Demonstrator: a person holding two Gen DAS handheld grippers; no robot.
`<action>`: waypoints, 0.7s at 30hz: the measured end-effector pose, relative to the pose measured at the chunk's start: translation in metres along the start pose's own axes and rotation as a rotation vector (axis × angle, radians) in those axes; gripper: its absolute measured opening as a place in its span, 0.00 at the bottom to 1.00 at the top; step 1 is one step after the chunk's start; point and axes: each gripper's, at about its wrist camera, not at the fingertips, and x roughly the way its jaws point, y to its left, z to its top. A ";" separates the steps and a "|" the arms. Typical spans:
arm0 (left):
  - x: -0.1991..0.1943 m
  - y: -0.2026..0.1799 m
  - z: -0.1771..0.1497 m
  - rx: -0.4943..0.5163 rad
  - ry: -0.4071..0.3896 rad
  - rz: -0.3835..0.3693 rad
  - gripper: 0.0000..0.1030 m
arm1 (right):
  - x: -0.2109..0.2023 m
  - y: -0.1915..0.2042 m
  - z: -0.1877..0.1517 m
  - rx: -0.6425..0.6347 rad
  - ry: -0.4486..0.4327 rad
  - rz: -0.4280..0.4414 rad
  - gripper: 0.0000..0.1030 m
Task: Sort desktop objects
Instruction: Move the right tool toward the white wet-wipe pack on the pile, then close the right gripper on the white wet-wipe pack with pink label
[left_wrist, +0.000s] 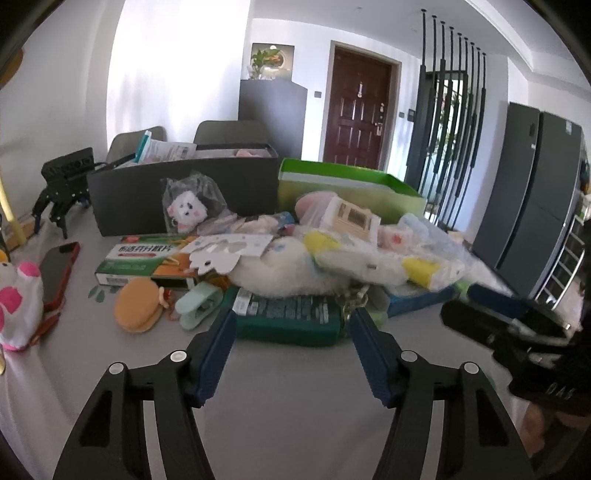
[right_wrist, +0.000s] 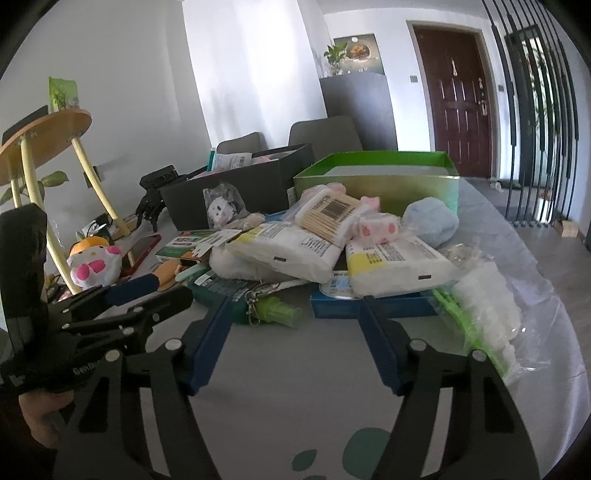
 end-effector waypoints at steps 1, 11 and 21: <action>0.000 0.001 0.004 -0.008 -0.005 -0.010 0.64 | 0.001 -0.001 0.003 0.008 0.001 0.011 0.67; 0.021 0.002 0.032 -0.024 0.019 -0.048 0.64 | 0.024 -0.007 0.026 0.068 0.061 0.063 0.67; 0.046 0.010 0.053 -0.072 0.062 -0.105 0.60 | 0.062 -0.011 0.045 0.124 0.152 0.112 0.67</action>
